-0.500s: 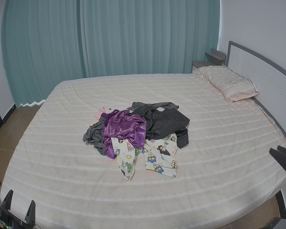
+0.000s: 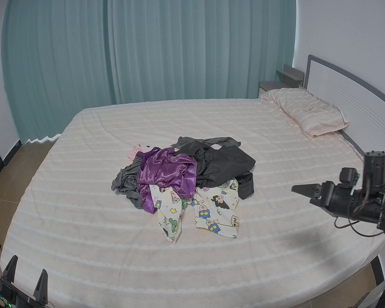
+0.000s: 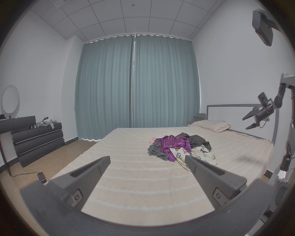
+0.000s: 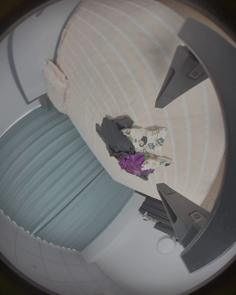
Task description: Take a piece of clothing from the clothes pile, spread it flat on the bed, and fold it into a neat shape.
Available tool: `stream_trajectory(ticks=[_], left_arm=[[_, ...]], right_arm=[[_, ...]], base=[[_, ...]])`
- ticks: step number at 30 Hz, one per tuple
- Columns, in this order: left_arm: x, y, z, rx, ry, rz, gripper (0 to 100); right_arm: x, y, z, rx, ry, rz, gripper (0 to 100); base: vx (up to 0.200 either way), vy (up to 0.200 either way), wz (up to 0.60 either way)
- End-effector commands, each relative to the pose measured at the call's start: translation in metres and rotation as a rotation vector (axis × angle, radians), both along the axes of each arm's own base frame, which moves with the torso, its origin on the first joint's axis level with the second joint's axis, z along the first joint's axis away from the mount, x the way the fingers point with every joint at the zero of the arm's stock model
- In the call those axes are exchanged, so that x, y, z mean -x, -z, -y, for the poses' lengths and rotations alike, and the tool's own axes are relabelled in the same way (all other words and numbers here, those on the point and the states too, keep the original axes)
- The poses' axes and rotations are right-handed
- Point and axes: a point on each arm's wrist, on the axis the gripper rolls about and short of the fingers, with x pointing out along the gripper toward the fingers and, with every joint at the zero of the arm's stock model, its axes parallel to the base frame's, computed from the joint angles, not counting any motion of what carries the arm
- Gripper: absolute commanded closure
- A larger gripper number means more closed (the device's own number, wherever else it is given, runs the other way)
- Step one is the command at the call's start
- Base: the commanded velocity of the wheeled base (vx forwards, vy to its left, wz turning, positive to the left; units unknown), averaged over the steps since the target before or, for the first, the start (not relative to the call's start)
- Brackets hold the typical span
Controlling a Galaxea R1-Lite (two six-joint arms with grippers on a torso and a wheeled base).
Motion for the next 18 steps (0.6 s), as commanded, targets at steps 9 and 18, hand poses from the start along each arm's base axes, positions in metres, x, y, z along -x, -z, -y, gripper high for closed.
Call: stream_trajectory(ticks=[9,18], left_arm=[[0.000,0.005,0.000,0.000,0.000,0.001,0],[0.000,0.005,0.000,0.000,0.000,0.000,0]], right_arm=[[-0.125,0.158,-0.082,0.003,0.130,-0.254,0],[-0.127,0.167,-0.109,0.029,0.073,-0.221,0]], base=[[0.000,0.000,0.00],[0.000,0.000,0.00]])
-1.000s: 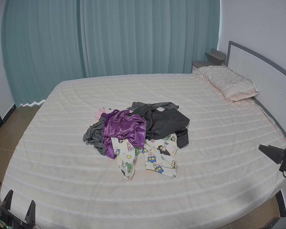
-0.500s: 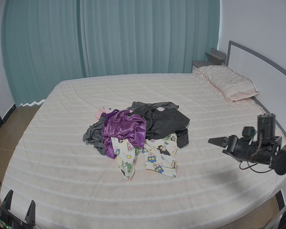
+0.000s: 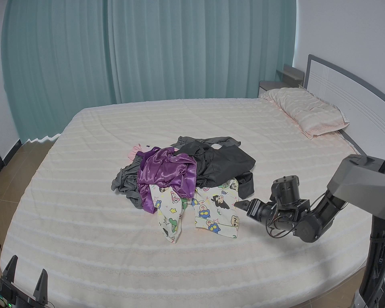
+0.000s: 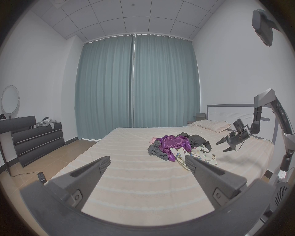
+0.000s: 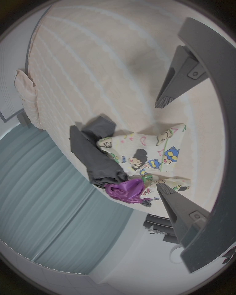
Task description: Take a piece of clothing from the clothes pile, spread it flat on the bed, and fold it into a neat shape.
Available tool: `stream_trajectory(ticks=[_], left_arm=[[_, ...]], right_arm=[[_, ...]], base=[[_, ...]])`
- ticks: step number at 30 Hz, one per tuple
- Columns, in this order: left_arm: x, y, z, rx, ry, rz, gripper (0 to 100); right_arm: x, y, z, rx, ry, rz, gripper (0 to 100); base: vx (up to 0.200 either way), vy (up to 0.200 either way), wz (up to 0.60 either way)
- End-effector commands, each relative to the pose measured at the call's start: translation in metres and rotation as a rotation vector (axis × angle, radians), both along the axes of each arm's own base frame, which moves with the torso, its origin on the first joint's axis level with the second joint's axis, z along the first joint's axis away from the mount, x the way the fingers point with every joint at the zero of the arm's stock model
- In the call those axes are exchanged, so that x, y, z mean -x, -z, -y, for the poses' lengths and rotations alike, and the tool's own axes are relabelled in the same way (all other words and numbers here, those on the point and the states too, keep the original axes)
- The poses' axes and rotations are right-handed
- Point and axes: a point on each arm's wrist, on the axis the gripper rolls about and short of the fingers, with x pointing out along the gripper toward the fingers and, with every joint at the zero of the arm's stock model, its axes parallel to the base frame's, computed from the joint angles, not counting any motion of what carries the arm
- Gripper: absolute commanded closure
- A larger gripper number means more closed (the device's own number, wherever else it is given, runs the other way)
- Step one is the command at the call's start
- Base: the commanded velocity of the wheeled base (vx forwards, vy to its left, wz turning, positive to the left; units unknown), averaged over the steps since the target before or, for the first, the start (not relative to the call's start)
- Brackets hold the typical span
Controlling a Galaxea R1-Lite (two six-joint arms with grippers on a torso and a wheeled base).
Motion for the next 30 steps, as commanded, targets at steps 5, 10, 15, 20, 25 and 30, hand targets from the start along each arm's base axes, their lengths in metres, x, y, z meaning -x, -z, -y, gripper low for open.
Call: stream_trajectory(ticks=[5,10,15,20,25,30], left_arm=[[0.000,0.005,0.000,0.000,0.000,0.000,0],[0.000,0.005,0.000,0.000,0.000,0.000,0],[0.000,0.005,0.000,0.000,0.000,0.000,0],[0.000,0.005,0.000,0.000,0.000,0.000,0],[0.000,0.005,0.000,0.000,0.000,0.001,0],[0.000,0.005,0.000,0.000,0.000,0.000,0]], right_arm=[[-0.008,0.044,-0.022,0.098,-0.086,-0.035,0],[-0.017,0.051,-0.028,0.137,-0.086,-0.011,0],[-0.019,0.063,-0.047,0.142,-0.128,-0.003,0],[-0.020,0.069,-0.061,0.145,-0.158,0.010,0],[-0.028,0.070,-0.066,0.138,-0.155,0.031,0],[-0.029,0.077,-0.069,0.155,-0.160,0.027,100]], base=[[0.000,0.000,0.00],[0.000,0.000,0.00],[0.000,0.000,0.00],[0.000,0.000,0.00],[0.000,0.000,0.00],[0.000,0.000,0.00]])
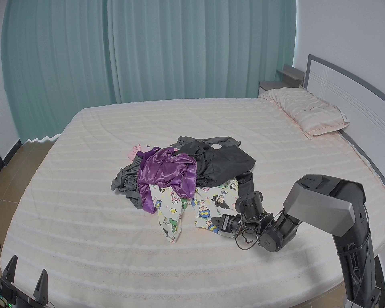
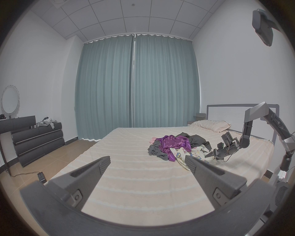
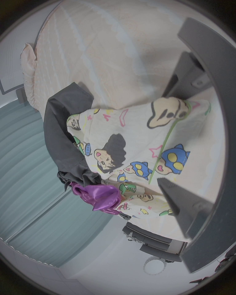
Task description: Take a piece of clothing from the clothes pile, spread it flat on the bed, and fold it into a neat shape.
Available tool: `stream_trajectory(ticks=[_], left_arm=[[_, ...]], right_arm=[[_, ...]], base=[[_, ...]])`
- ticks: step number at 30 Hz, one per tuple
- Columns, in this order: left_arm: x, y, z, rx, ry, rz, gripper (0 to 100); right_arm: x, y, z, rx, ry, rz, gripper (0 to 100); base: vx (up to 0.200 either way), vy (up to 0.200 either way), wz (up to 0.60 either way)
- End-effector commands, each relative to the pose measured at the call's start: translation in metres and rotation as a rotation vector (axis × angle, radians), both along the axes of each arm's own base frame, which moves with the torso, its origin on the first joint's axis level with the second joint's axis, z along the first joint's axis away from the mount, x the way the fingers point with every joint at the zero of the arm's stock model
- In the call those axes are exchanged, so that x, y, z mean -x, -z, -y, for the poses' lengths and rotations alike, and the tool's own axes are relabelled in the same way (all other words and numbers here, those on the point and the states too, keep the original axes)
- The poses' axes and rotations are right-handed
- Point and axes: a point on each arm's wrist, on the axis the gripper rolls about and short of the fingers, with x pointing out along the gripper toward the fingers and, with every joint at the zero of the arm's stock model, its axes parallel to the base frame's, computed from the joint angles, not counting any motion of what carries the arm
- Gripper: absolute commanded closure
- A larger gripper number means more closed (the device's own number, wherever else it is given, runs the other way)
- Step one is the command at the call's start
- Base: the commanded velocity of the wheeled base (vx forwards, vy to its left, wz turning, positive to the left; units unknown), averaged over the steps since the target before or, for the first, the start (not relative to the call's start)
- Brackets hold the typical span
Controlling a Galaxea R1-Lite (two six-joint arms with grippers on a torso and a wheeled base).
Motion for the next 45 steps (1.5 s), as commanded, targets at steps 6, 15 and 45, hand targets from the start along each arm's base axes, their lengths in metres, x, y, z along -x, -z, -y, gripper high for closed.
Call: stream_trajectory(ticks=[6,15,45], left_arm=[[0.000,0.005,0.000,0.000,-0.001,0.000,0],[0.000,0.005,0.000,0.000,-0.001,0.001,0],[-0.014,-0.106,0.008,0.205,0.402,0.081,0]], right_arm=[[0.004,0.010,-0.011,0.002,-0.022,-0.004,100],[0.021,-0.063,0.008,-0.149,0.021,0.043,100],[0.212,-0.266,0.087,-0.605,-0.512,0.494,100]], base=[[0.000,0.000,0.00],[0.000,0.000,0.00],[0.000,0.000,0.00]])
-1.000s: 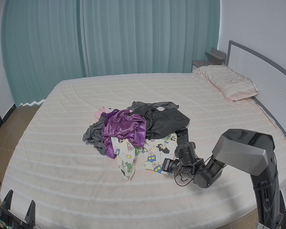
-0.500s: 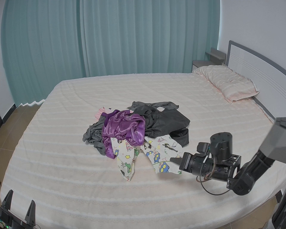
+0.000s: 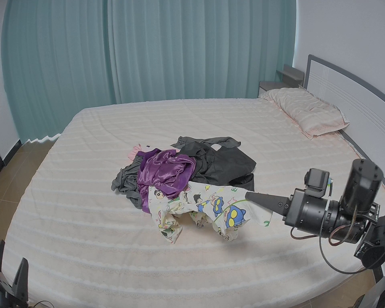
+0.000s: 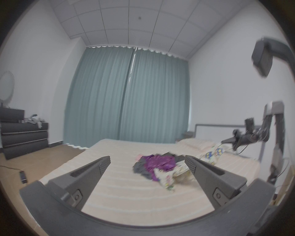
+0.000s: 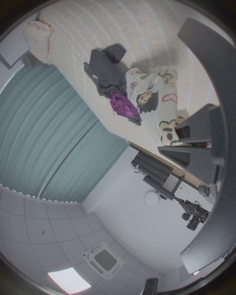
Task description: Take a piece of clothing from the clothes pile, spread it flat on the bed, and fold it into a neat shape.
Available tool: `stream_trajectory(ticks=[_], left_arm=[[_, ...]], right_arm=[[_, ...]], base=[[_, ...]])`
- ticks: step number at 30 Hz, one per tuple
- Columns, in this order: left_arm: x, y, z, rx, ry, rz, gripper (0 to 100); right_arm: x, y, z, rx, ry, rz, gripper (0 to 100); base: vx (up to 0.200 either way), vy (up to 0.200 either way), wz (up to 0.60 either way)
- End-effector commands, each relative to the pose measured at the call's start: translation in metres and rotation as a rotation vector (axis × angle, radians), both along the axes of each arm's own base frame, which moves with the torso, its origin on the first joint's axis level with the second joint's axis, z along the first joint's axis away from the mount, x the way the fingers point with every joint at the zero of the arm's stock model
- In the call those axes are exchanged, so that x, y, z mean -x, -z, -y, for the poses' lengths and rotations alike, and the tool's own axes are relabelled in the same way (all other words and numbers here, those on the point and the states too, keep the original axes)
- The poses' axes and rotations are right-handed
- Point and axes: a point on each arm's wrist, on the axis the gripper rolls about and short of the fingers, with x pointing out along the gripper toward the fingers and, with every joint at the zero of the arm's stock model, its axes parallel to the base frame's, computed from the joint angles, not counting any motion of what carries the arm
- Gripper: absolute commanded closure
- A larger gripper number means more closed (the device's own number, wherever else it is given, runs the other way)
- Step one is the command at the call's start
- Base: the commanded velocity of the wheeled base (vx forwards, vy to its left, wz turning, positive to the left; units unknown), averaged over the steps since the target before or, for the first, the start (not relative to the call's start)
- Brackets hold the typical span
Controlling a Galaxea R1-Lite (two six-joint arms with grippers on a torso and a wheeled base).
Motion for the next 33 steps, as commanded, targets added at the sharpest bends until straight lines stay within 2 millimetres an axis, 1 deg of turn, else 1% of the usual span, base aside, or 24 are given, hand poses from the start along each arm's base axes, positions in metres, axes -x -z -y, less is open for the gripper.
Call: stream_trajectory(ticks=[1,2,4,5,6,7,8,10,12,13,14,15,18,19,20,21,22,23,24,27,28,29,33], left_arm=[[-0.033,-0.066,0.007,0.067,0.313,-0.121,0],[-0.042,-0.067,0.008,0.053,0.351,-0.163,0],[-0.068,-0.066,0.010,-0.020,0.423,-0.255,0],[-0.076,-0.065,0.010,-0.044,0.442,-0.283,0],[-0.094,-0.061,0.012,-0.094,0.471,-0.342,0],[-0.100,-0.060,0.013,-0.108,0.483,-0.362,0],[-0.120,-0.053,0.021,-0.146,0.557,-0.437,0],[-0.137,-0.045,0.031,-0.160,0.603,-0.510,0],[-0.157,-0.036,0.045,-0.187,0.603,-0.573,0],[-0.165,-0.031,0.051,-0.193,0.603,-0.592,0],[-0.165,-0.031,0.051,-0.193,0.603,-0.592,0],[-0.181,-0.022,0.069,-0.198,0.620,-0.609,0],[-0.193,-0.015,0.096,-0.198,0.633,-0.589,0],[-0.194,-0.015,0.099,-0.196,0.630,-0.588,0],[-0.197,-0.011,0.111,-0.187,0.612,-0.586,0],[-0.197,-0.005,0.128,-0.173,0.589,-0.594,0],[-0.197,-0.003,0.132,-0.169,0.579,-0.597,0],[-0.196,0.007,0.148,-0.161,0.543,-0.615,0],[-0.196,0.012,0.155,-0.155,0.526,-0.622,0],[-0.198,0.020,0.176,-0.108,0.492,-0.605,0],[-0.198,0.020,0.176,-0.108,0.492,-0.605,0],[-0.202,0.022,0.186,-0.076,0.490,-0.578,0],[-0.210,0.026,0.198,-0.039,0.477,-0.529,0]], right_arm=[[0.042,-0.060,0.026,-0.157,-0.118,0.210,100],[0.043,-0.063,0.027,-0.162,-0.123,0.219,100],[0.042,-0.070,0.027,-0.172,-0.120,0.234,100],[0.041,-0.072,0.027,-0.175,-0.118,0.240,100],[0.040,-0.076,0.026,-0.181,-0.118,0.249,100],[0.039,-0.076,0.026,-0.181,-0.118,0.249,100],[0.037,-0.075,0.023,-0.170,-0.124,0.232,100],[0.035,-0.071,0.019,-0.153,-0.135,0.205,100],[0.029,-0.068,0.015,-0.143,-0.135,0.191,100],[0.027,-0.069,0.013,-0.145,-0.135,0.193,100],[0.027,-0.069,0.013,-0.145,-0.135,0.193,100],[0.022,-0.074,0.010,-0.153,-0.133,0.205,100],[0.019,-0.080,0.007,-0.161,-0.135,0.218,100],[0.019,-0.080,0.007,-0.161,-0.135,0.218,100],[0.019,-0.080,0.006,-0.162,-0.139,0.217,100],[0.021,-0.079,0.003,-0.161,-0.153,0.214,100],[0.021,-0.078,0.002,-0.160,-0.156,0.211,100],[0.020,-0.077,0.000,-0.158,-0.162,0.207,100],[0.020,-0.076,0.000,-0.156,-0.162,0.204,100],[0.019,-0.078,-0.001,-0.160,-0.164,0.209,100],[0.019,-0.078,-0.001,-0.160,-0.164,0.209,100],[0.018,-0.079,-0.001,-0.162,-0.162,0.212,100],[0.018,-0.080,-0.002,-0.163,-0.164,0.214,100]], base=[[0.000,0.000,0.00],[0.000,0.000,0.00],[0.000,0.000,0.00],[0.000,0.000,0.00],[0.000,0.000,0.00],[0.000,0.000,0.00],[0.000,0.000,0.00],[0.000,0.000,0.00],[0.000,0.000,0.00],[0.000,0.000,0.00],[0.000,0.000,0.00],[0.000,0.000,0.00],[0.000,0.000,0.00],[0.000,0.000,0.00],[0.000,0.000,0.00],[0.000,0.000,0.00],[0.000,0.000,0.00],[0.000,0.000,0.00],[0.000,0.000,0.00],[0.000,0.000,0.00],[0.000,0.000,0.00],[0.000,0.000,0.00],[0.000,0.000,0.00]])
